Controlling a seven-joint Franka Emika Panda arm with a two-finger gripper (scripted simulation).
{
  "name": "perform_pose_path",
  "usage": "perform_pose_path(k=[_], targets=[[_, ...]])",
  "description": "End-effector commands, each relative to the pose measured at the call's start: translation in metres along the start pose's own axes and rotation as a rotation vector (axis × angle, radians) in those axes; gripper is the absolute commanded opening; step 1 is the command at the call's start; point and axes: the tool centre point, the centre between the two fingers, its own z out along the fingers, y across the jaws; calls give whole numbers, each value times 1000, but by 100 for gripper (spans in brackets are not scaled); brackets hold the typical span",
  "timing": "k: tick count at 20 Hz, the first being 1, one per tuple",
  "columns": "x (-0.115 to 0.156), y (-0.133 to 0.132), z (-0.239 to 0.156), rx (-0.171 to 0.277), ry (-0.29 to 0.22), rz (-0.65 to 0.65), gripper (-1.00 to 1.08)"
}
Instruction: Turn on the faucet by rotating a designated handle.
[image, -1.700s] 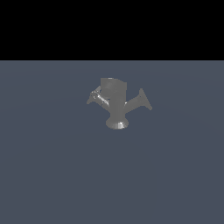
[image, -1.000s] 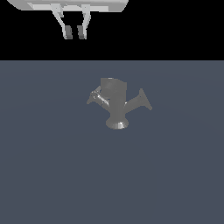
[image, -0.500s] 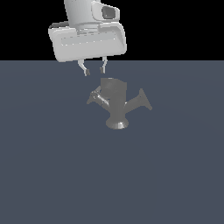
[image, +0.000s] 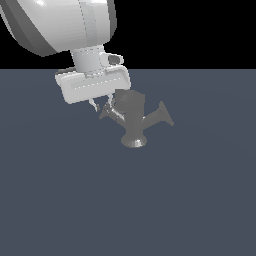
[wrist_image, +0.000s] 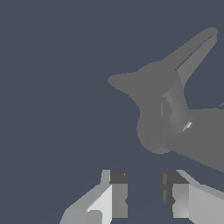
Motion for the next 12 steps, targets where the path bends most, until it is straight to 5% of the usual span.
perform_pose_path(k=[1,2,3,4,5,6,7,8,9,10,12], targets=[[-26,37,38,-17,-63,38,60],[7,81,24,-63,0,47,14],[55,77,15,-44,51,132,57],[24,124,-8,-25,101,216,57],[82,118,-32,-25,159,298,-56],[44,159,-62,-24,216,379,-56],[43,178,-83,-9,273,461,-59],[38,184,-87,-7,280,471,-59],[44,103,-29,31,208,413,-68],[57,86,-3,49,173,384,-68],[57,120,0,60,194,496,-80]])
